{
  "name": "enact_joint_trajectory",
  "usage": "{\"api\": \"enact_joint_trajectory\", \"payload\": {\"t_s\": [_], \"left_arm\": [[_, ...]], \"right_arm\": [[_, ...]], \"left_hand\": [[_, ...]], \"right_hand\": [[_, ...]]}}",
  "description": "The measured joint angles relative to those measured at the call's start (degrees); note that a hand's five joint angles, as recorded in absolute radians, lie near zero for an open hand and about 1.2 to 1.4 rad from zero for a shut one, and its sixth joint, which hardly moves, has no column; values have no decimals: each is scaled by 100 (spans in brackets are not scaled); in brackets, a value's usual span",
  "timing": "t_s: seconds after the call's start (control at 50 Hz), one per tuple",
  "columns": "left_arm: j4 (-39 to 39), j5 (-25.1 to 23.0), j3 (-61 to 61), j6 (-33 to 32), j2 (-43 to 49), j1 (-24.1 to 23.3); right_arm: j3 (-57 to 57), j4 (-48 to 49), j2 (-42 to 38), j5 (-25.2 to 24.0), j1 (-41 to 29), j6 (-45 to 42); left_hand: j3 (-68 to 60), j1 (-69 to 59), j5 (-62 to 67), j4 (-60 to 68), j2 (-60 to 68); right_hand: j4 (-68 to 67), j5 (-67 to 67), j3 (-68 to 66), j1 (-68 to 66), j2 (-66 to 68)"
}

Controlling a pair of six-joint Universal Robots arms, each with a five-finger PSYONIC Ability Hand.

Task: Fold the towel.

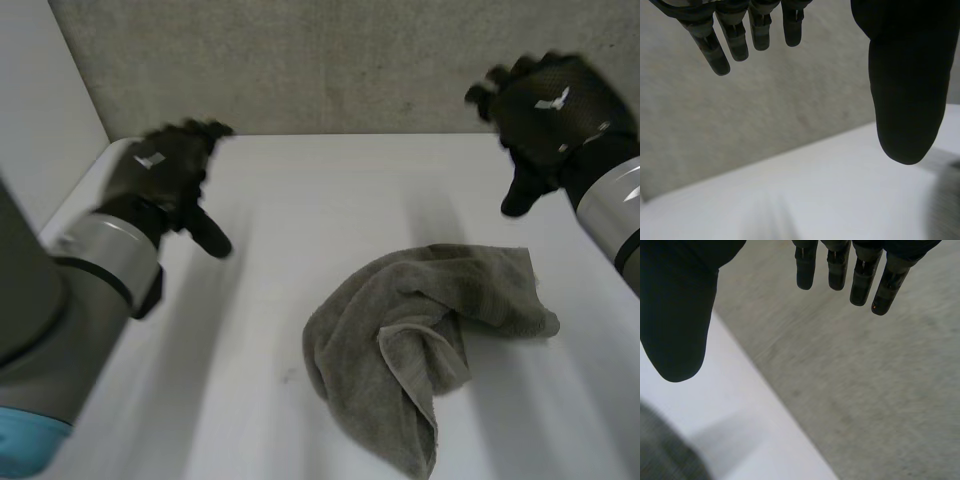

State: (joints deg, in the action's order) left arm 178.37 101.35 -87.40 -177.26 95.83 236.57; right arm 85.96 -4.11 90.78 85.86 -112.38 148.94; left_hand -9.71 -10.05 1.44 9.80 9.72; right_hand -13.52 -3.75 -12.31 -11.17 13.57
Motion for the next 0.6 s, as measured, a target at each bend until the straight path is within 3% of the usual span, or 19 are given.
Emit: {"api": "enact_joint_trajectory", "payload": {"t_s": [0.22,0.36,0.48,0.58,0.6], "left_arm": [[-9,-24,89,542,1599,-747],[2,-40,331,1017,2241,-858],[215,-56,860,1390,2994,-886],[584,-80,1102,1403,3316,-896],[743,-93,1163,1396,3421,-900]], "right_arm": [[-233,-1069,-1440,-297,436,-433],[-219,-890,-2142,-280,491,-381],[-209,-135,-2883,-262,464,-250],[-243,325,-3119,-256,458,-130],[-256,447,-3165,-254,457,-98]], "left_hand": [[-52,-8,0,38,54],[-50,0,0,37,41],[-195,-145,27,183,215],[-1478,-1427,1306,1474,1479],[-2280,-2289,2029,2193,2281]], "right_hand": [[0,0,0,0,0],[0,0,0,0,0],[-442,-422,-575,-372,431],[-1638,-1494,-1762,-1476,1619],[-2011,-1824,-2142,-1797,2037]]}}
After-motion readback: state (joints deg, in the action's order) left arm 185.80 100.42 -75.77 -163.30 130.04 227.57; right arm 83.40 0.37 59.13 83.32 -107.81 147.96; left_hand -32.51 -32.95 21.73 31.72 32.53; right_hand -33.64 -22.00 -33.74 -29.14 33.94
